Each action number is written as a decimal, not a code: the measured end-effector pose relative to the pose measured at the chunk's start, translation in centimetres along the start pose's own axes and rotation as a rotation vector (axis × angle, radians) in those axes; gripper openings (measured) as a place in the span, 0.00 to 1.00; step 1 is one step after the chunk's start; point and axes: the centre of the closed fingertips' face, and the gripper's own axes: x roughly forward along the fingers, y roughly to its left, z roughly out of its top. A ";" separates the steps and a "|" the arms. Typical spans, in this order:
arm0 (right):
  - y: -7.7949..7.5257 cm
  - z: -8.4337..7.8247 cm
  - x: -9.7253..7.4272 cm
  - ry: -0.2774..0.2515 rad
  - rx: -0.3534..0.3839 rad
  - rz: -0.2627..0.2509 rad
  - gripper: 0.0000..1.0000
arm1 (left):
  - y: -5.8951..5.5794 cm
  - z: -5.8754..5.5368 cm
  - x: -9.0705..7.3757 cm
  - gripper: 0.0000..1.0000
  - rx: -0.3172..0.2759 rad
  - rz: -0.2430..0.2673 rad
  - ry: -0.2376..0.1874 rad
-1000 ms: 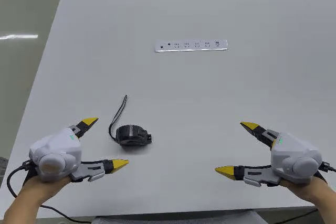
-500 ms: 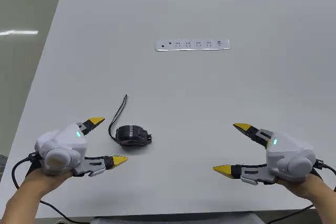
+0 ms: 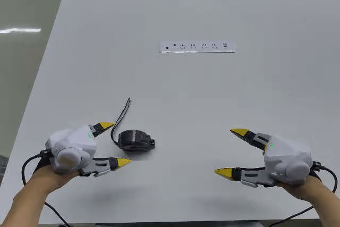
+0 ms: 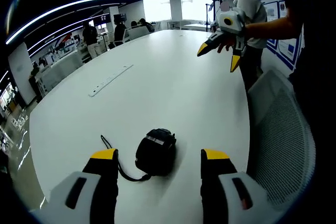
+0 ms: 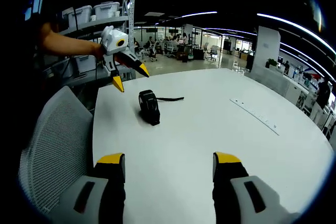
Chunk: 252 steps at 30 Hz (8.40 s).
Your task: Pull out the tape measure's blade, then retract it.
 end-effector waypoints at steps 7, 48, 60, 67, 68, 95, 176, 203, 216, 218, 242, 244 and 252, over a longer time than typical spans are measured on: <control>-0.1 -0.2 1.0 0.004 -0.020 0.034 0.66 | 0.1 -0.3 0.9 0.55 0.028 -0.024 0.024; -0.9 -0.8 7.3 0.029 -0.105 0.173 0.55 | 1.8 -3.3 5.1 0.43 0.167 -0.161 0.163; -1.0 -0.9 9.4 0.032 -0.115 0.204 0.52 | 1.8 -3.6 6.0 0.40 0.195 -0.202 0.175; -0.7 -0.8 10.8 0.030 -0.123 0.230 0.50 | 1.5 -3.7 6.4 0.37 0.212 -0.221 0.175; -0.7 -0.7 11.0 0.030 -0.125 0.235 0.50 | 1.4 -3.7 6.5 0.36 0.216 -0.228 0.175; 0.6 -0.1 16.2 0.025 -0.156 0.318 0.41 | 0.9 -4.0 7.3 0.33 0.224 -0.258 0.154; 4.2 0.5 22.1 0.029 -0.218 0.441 0.11 | 1.3 -4.0 7.0 0.30 0.121 -0.246 0.073; 4.3 0.6 21.9 0.031 -0.228 0.447 0.10 | 1.4 -4.2 6.9 0.30 0.118 -0.246 0.079; 4.3 0.6 21.8 0.030 -0.226 0.447 0.10 | 1.4 -4.2 6.9 0.30 0.115 -0.244 0.083; 4.2 0.6 21.8 0.031 -0.226 0.446 0.10 | 1.4 -4.2 6.9 0.30 0.114 -0.243 0.084; 3.8 0.1 20.9 0.040 -0.226 0.447 0.10 | 1.4 -4.3 6.7 0.30 0.115 -0.245 0.087; 3.7 0.1 20.8 0.040 -0.227 0.446 0.10 | 1.4 -4.4 6.7 0.30 0.115 -0.246 0.088; 3.5 -0.2 20.5 0.043 -0.224 0.445 0.10 | 1.4 -4.4 6.7 0.30 0.115 -0.246 0.089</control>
